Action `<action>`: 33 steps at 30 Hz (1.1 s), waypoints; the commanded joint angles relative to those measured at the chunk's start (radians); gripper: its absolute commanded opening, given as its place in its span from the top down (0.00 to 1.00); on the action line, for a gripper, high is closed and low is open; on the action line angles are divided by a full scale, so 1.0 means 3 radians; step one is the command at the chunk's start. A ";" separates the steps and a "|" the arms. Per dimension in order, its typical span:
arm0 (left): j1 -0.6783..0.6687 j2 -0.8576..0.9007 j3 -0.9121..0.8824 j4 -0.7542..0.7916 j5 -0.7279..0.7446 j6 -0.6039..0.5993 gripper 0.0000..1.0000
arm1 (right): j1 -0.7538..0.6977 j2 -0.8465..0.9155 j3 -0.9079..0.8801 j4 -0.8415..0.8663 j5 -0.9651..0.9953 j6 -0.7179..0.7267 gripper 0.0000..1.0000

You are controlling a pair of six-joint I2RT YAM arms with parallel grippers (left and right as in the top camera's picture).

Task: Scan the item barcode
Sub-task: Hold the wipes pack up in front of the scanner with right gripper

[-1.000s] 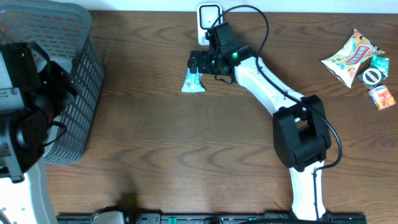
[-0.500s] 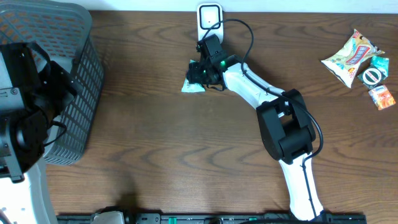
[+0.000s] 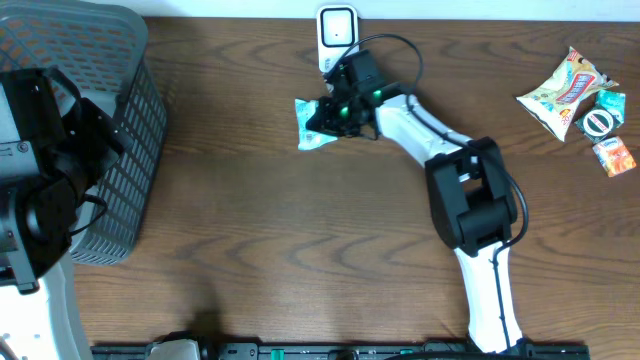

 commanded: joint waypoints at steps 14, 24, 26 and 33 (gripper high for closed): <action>0.0017 0.0003 0.0024 -0.0009 -0.0009 -0.0029 0.02 | -0.0186 -0.1120 -0.0018 -0.0001 -0.0991 -0.1074 0.99; 0.0017 0.0003 0.0024 -0.0008 -0.0009 -0.0029 0.02 | -0.0170 -0.1526 -0.0018 -0.0014 -0.0244 -0.1263 0.99; 0.0017 0.0003 0.0024 -0.0008 -0.0009 -0.0029 0.02 | -0.0172 -0.1528 -0.0018 -0.0053 -0.0234 -0.1263 0.99; 0.0017 0.0003 0.0024 -0.0009 -0.0009 -0.0029 0.02 | -0.0173 -0.1528 -0.0018 -0.0415 -0.0219 -0.1260 0.99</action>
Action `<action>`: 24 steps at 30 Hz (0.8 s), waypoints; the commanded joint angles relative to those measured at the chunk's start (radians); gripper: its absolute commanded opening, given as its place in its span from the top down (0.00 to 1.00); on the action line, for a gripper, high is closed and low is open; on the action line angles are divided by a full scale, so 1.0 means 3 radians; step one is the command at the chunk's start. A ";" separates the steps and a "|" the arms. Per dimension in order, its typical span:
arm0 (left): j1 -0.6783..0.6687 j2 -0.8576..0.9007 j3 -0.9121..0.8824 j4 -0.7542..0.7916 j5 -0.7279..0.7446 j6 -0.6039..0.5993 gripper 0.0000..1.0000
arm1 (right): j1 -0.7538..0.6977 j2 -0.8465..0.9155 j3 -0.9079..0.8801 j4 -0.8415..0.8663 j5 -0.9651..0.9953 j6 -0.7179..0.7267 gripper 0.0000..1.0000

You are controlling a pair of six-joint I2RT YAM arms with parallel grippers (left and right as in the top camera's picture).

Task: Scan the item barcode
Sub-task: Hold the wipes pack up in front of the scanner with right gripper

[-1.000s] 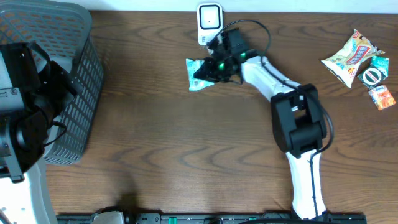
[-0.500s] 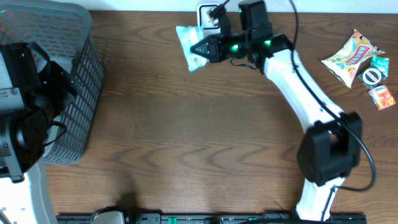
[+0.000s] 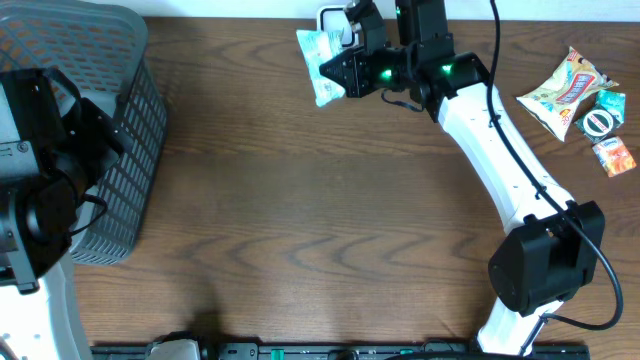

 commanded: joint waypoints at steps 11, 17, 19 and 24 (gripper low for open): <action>0.0017 0.0003 0.0024 -0.0008 -0.0009 -0.0029 0.02 | 0.0025 -0.0084 0.0006 -0.0795 0.0024 0.0066 0.99; 0.0017 0.0003 0.0024 -0.0009 -0.0009 -0.0029 0.02 | 0.0025 -0.0084 0.0006 -0.0821 0.0027 0.0028 0.99; 0.0017 0.0003 0.0024 -0.0009 -0.0009 -0.0029 0.02 | 0.0025 -0.0084 0.0006 -0.0819 0.0037 0.0019 0.99; 0.0017 0.0003 0.0024 -0.0008 -0.0009 -0.0028 0.02 | 0.0055 -0.0084 0.0006 -0.0821 0.0078 -0.0023 0.99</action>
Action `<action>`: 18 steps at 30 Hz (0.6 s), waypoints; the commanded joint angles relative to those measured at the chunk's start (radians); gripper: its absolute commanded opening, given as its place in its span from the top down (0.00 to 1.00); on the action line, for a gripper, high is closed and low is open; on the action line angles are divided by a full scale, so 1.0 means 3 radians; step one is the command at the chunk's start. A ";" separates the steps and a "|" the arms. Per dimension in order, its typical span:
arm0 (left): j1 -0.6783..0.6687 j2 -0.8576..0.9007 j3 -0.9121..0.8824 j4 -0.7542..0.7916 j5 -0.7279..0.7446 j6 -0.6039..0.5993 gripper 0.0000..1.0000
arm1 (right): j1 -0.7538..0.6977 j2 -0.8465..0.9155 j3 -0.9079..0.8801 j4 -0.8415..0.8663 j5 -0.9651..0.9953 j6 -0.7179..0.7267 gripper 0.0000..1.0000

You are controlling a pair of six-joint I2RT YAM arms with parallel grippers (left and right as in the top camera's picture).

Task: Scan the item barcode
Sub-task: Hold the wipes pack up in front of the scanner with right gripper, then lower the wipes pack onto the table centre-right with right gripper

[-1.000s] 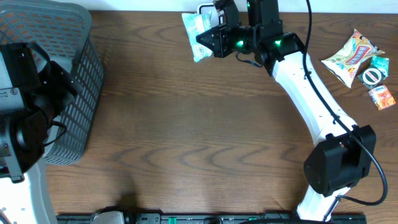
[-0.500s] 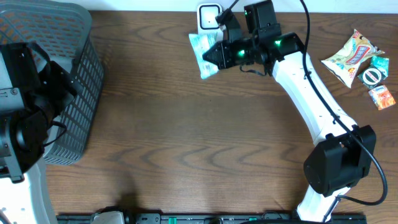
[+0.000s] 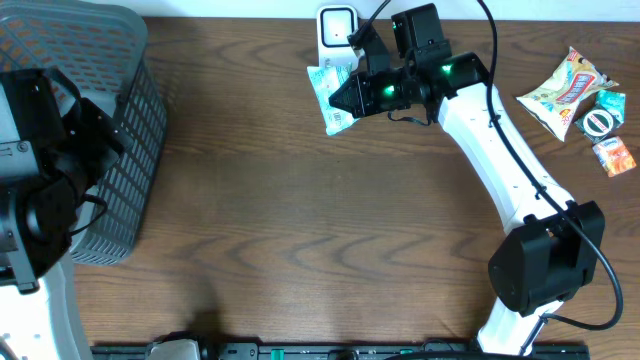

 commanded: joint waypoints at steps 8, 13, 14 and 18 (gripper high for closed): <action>0.0017 0.0003 0.0024 -0.0008 -0.0009 -0.0029 0.02 | 0.0198 -0.0070 -0.0009 -0.0079 0.1184 -0.0050 0.99; 0.0017 0.0003 0.0024 -0.0008 -0.0009 -0.0029 0.02 | 0.0415 -0.0070 -0.0191 -0.0089 0.2439 -0.0034 0.99; 0.0017 0.0003 0.0024 -0.0009 -0.0009 -0.0029 0.02 | 0.0462 -0.0070 -0.0266 -0.0074 0.2719 -0.0010 0.99; 0.0017 0.0003 0.0024 -0.0009 -0.0009 -0.0029 0.02 | 0.0622 -0.0070 -0.0708 0.0066 0.3772 0.0015 0.99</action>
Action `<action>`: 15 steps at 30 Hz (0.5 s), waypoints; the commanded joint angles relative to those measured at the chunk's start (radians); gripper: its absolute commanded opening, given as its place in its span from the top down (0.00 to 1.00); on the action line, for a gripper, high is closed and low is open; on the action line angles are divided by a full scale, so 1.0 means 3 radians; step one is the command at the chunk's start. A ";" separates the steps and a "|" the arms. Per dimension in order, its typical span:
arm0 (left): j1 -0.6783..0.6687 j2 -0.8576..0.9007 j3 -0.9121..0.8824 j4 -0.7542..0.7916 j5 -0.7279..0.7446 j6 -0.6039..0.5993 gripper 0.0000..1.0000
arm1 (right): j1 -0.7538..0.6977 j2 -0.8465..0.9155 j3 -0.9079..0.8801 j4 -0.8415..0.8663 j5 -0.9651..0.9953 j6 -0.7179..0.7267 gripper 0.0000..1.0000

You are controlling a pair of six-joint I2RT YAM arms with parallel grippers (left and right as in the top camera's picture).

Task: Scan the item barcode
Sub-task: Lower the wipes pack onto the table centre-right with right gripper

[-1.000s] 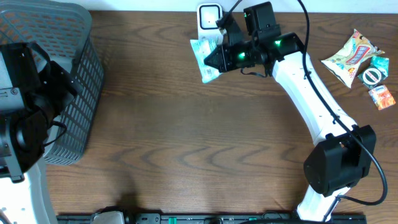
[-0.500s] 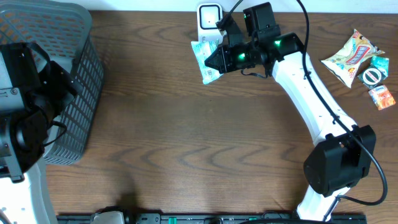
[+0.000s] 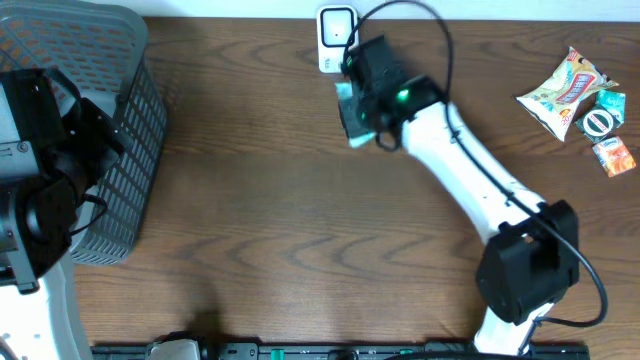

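Observation:
A light blue and white snack packet [image 3: 350,112] is held up in front of the white barcode scanner [image 3: 336,36] at the table's back edge. My right gripper [image 3: 360,108] is shut on the packet, and its black wrist covers most of it. My left arm [image 3: 45,170] rests at the far left beside the basket; its fingers are not visible.
A grey mesh basket [image 3: 120,110] stands at the left. At the far right lie a yellow snack bag [image 3: 565,92], a round dark item [image 3: 598,122] and a small orange packet [image 3: 613,157].
The right arm has swung so its wrist now sits over the packet. The packet has shifted slightly right and down, staying just below the scanner, and shows less of itself.
The right gripper first held the packet low on the table left of the scanner. Then it held it raised beside the scanner at the back edge. After that the packet was just below the scanner, and now it is turned under the wrist there.

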 commanded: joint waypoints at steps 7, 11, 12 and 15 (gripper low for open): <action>0.0017 0.0003 0.0024 -0.0010 -0.0009 -0.0029 0.02 | 0.0120 -0.0069 -0.1001 0.0511 0.1769 0.0011 0.97; 0.0017 0.0003 0.0024 -0.0010 -0.0009 -0.0029 0.02 | 0.0112 -0.0069 -0.1226 0.0684 0.1754 0.0014 0.98; 0.0017 0.0003 0.0024 -0.0009 -0.0009 -0.0029 0.02 | 0.0109 -0.0069 -0.1298 0.0805 0.1755 0.0013 0.97; 0.0017 0.0003 0.0024 -0.0010 -0.0009 -0.0029 0.02 | 0.0106 -0.0069 -0.1534 0.1110 0.1756 -0.0066 0.87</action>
